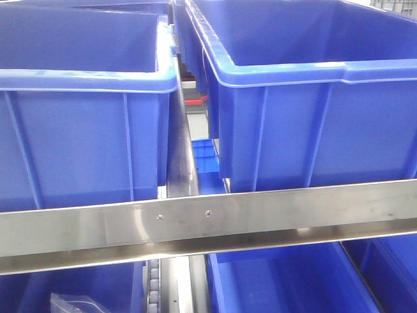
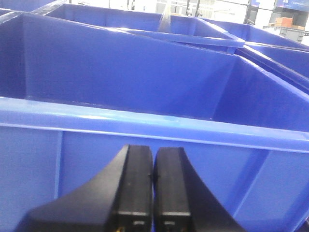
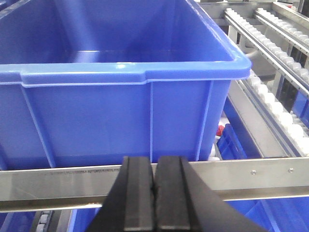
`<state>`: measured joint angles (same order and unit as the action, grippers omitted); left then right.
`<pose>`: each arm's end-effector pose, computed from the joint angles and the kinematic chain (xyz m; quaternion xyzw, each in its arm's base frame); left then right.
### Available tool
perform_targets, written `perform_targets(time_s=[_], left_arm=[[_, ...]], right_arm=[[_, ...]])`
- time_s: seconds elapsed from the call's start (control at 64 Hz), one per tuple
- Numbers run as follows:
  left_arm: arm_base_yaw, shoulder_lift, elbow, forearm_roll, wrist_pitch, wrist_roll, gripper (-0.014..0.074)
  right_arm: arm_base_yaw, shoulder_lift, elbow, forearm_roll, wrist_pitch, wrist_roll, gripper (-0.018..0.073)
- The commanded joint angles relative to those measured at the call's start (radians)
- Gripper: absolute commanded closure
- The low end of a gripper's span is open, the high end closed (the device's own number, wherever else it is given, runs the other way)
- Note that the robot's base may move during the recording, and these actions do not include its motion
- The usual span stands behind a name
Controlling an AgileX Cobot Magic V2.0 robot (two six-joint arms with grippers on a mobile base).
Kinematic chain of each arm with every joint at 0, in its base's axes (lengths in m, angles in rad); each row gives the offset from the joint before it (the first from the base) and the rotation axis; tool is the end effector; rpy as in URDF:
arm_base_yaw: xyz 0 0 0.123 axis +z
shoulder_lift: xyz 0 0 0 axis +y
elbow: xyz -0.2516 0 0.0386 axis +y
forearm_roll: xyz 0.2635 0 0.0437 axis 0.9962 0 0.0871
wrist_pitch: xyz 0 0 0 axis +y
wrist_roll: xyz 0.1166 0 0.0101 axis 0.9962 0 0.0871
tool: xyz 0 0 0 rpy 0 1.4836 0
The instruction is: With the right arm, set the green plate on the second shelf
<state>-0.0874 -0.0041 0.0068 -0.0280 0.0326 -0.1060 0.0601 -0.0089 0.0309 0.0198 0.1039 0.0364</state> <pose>0.1282 -0.0113 0.2095 -0.0157 0.6883 -0.0804 0.7207 0.1292 0.0080 0.1926 -0.0022 0.7206 0.0410 0.6921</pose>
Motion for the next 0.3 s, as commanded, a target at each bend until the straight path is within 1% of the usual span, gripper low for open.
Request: perform_targets(time_s=[0.0,0.281], left_arm=[[-0.007,-0.016,0.041,-0.008,-0.089,-0.003,0.0466],[-0.007,-0.016,0.041,-0.008,-0.089,-0.003,0.0466]], right_arm=[[0.000,0.013,-0.021,0.001,-0.097,-0.011,0.0512],[0.000,0.013,-0.021,0.001,-0.097,-0.011,0.0512]])
